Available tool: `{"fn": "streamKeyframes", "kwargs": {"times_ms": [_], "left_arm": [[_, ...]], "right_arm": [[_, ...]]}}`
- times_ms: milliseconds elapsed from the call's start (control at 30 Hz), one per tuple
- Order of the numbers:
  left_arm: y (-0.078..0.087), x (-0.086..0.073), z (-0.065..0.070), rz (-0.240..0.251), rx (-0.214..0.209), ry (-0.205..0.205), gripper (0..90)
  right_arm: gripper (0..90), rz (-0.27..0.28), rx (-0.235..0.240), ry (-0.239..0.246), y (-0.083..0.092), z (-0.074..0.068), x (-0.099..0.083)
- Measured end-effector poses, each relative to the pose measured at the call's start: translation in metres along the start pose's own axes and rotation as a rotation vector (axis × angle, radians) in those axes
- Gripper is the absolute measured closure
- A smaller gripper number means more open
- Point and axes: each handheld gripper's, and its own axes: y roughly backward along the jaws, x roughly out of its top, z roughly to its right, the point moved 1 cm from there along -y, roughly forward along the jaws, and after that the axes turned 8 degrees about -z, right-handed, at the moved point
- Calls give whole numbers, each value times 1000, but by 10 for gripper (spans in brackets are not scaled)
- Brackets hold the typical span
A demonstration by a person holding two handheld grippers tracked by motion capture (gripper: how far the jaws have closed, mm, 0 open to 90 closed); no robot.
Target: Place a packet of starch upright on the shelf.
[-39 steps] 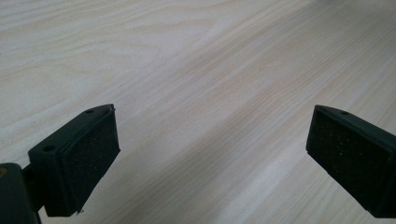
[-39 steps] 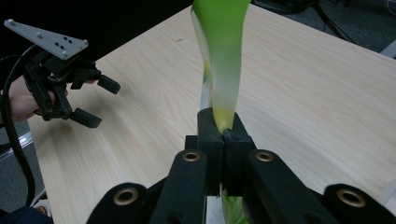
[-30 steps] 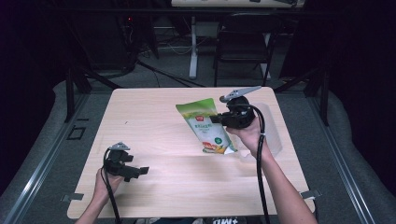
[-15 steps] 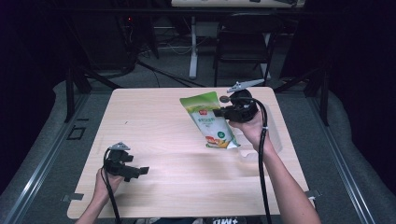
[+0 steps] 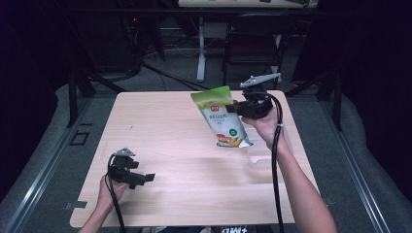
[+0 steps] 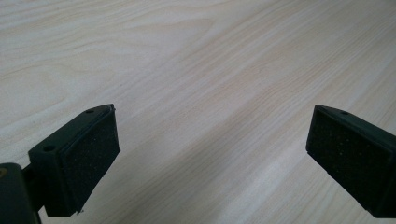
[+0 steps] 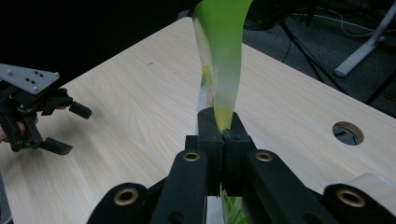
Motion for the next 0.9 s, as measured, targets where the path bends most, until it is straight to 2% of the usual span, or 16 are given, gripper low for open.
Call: {"fn": "streamKeyframes", "kwargs": {"times_ms": [567,900], "left_arm": [[0,0,0,-6,-1,-2,25],[0,0,0,-7,0,-3,25]], "right_arm": [[894,31,-59,-27,13,26,6],[894,25,-112,-29,23,41,10]]}}
